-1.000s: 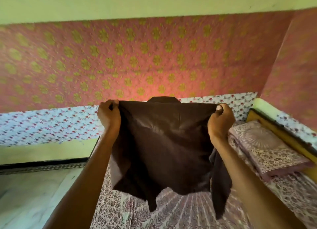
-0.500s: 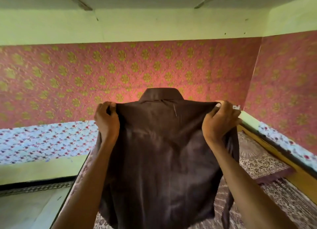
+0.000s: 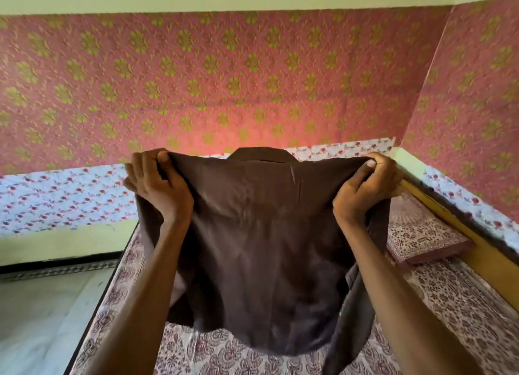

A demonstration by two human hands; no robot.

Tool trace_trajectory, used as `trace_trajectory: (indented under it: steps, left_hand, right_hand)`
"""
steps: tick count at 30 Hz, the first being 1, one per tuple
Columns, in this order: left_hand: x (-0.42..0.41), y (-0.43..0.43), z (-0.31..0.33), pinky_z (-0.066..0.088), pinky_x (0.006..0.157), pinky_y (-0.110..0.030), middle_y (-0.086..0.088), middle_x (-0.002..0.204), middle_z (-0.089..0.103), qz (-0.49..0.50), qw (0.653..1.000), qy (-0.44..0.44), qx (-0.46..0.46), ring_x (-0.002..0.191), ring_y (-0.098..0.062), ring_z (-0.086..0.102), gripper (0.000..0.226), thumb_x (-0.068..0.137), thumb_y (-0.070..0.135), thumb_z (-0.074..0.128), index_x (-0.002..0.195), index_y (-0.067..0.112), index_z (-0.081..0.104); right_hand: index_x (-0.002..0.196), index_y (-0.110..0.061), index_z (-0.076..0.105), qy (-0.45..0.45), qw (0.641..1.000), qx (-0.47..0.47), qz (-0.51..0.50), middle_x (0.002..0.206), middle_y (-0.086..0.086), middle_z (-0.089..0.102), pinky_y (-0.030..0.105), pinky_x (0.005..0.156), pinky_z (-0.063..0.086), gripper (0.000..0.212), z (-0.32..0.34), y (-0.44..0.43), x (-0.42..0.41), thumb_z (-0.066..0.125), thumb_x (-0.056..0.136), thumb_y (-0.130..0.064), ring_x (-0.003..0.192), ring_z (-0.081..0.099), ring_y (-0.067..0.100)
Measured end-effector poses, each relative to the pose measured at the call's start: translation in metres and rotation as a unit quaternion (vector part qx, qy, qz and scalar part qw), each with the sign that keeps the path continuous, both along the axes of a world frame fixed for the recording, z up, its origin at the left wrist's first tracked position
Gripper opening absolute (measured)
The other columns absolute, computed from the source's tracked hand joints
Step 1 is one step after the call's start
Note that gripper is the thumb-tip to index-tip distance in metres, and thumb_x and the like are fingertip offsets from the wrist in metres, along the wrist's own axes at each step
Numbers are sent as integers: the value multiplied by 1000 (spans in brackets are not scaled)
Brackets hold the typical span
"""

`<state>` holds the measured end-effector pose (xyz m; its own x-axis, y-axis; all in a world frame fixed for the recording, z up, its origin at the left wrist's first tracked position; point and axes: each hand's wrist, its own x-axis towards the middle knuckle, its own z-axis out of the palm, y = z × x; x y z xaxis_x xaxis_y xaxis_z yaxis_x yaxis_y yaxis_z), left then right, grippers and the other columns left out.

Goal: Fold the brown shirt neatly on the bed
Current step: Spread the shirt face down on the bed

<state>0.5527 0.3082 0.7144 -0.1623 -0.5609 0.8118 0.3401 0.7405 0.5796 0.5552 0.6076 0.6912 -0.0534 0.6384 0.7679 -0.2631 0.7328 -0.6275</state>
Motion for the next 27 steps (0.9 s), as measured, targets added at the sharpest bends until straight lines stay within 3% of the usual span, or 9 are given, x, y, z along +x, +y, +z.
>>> trace_trajectory:
  steps: [2,5,10,15,16,19,22,24,27]
  left_hand:
    - [-23,-5,-23,31,87,-39,-14,95,62,-11,977,-191,-94,93,-33,54,22,95,21,43,91,10,61]
    - [-72,-23,-86,42,81,-39,-17,91,66,-152,866,-468,-87,94,-35,63,26,91,33,48,82,15,65]
    - [-131,-43,-190,35,65,-27,-22,80,66,-262,773,-578,-9,87,-33,64,24,92,14,60,72,3,64]
    - [-198,-55,-289,38,60,-24,-5,60,55,-355,615,-695,-115,58,-15,51,31,82,32,73,71,3,66]
    - [-214,-55,-314,42,65,-26,-11,67,62,-348,608,-706,-101,64,-16,56,35,82,37,72,80,2,71]
    - [-251,-42,-372,46,93,-43,-8,95,71,-230,694,-682,-7,93,-28,62,38,80,52,64,101,21,73]
    - [-273,-19,-415,34,97,-39,-10,107,65,-157,756,-632,71,107,-31,55,28,86,34,68,107,16,71]
    - [-288,-11,-462,34,100,-46,-9,109,65,-147,754,-638,54,109,-32,55,27,87,33,67,108,16,70]
    - [-304,-12,-549,28,104,-50,-11,117,65,-173,656,-734,-4,114,-35,53,32,89,33,64,117,17,66]
  right_hand:
    - [95,-11,61,-125,991,39,-21,93,8,64,34,78,21,18,-25,-1,-21,43,91,-12,96,53,32]
    - [107,-8,62,-374,923,88,-6,104,15,66,48,93,29,25,-75,-3,-55,49,85,-12,109,51,39]
    - [124,-9,58,-634,767,83,50,123,14,62,55,106,27,35,-162,1,-110,60,91,-21,126,43,40]
    - [118,-11,61,-695,712,65,78,112,13,67,52,98,38,30,-257,11,-169,63,88,-17,115,52,39]
    - [114,-12,62,-696,711,59,81,108,12,68,50,96,37,28,-275,13,-180,62,87,-12,112,54,38]
    - [109,-9,63,-663,741,30,97,99,11,68,47,91,40,32,-331,16,-209,58,78,1,102,58,36]
    - [107,-11,63,-604,793,16,75,103,9,67,47,91,41,37,-391,16,-229,58,75,6,106,53,34]
    - [106,-13,63,-592,803,19,60,105,9,66,48,91,40,34,-441,14,-244,55,78,5,105,52,34]
    - [102,-14,65,-658,748,44,71,100,10,69,47,88,37,28,-517,11,-265,53,83,2,100,54,36]
